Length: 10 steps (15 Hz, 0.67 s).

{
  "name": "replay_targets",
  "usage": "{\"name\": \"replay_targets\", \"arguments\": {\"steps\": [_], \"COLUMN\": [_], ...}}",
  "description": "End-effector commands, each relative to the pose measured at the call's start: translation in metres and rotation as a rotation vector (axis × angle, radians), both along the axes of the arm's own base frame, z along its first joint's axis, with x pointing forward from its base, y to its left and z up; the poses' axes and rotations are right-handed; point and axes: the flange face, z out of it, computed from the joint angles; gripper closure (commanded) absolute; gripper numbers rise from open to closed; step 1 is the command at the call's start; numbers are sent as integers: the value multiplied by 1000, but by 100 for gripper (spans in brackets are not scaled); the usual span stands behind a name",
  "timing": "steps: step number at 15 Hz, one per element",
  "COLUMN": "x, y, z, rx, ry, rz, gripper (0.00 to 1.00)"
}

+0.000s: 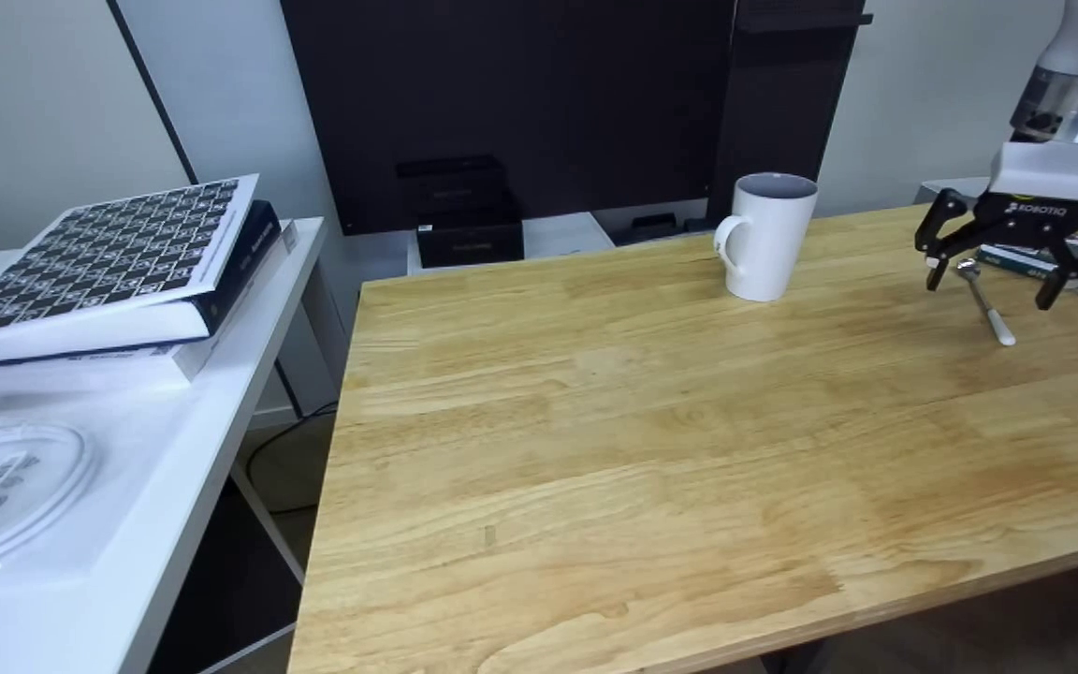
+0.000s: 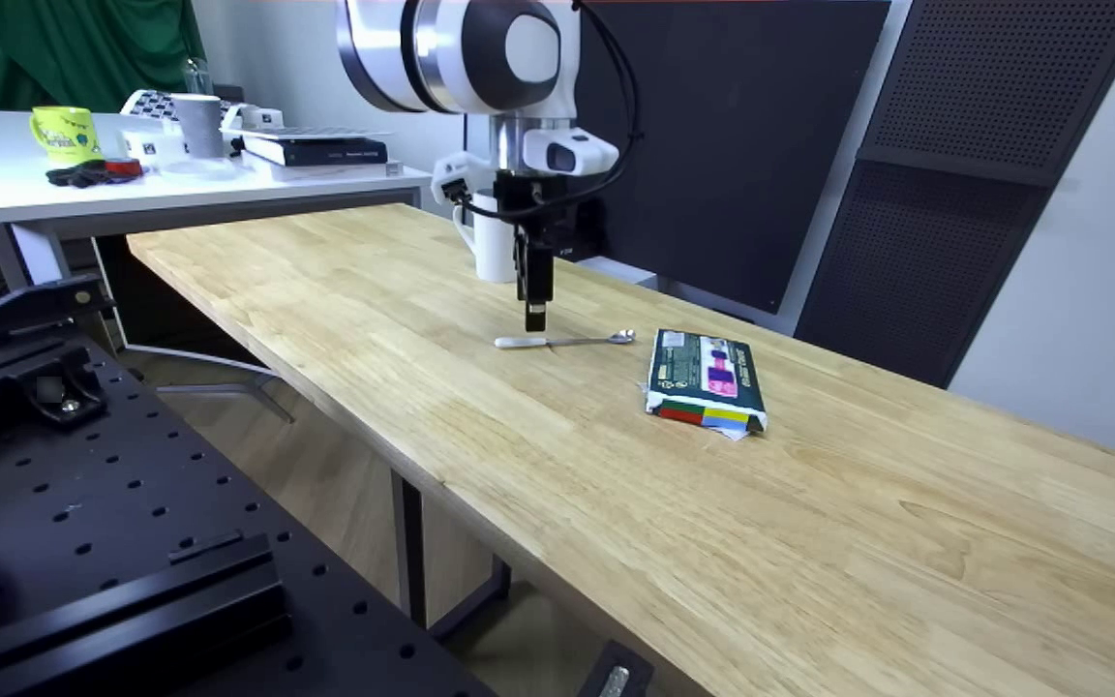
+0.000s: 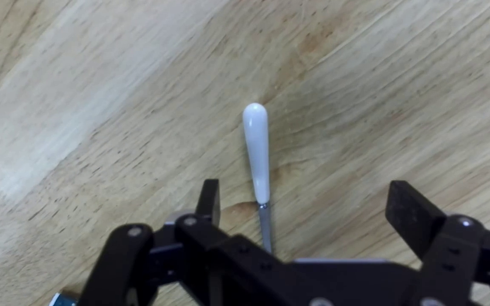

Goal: Pick up the silver spoon from the table and put it in the mug cup

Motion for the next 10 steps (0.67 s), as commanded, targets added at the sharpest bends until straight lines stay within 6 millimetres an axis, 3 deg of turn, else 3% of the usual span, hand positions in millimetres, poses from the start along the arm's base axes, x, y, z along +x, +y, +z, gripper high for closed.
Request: {"name": "replay_targets", "arguments": {"steps": [1,10], "x": [4,-2], "y": [-3,-11], "z": [-5,-12], "rx": [6,31], "ry": [-9,20], "rz": [-23,-38], "gripper": [0,0]}}
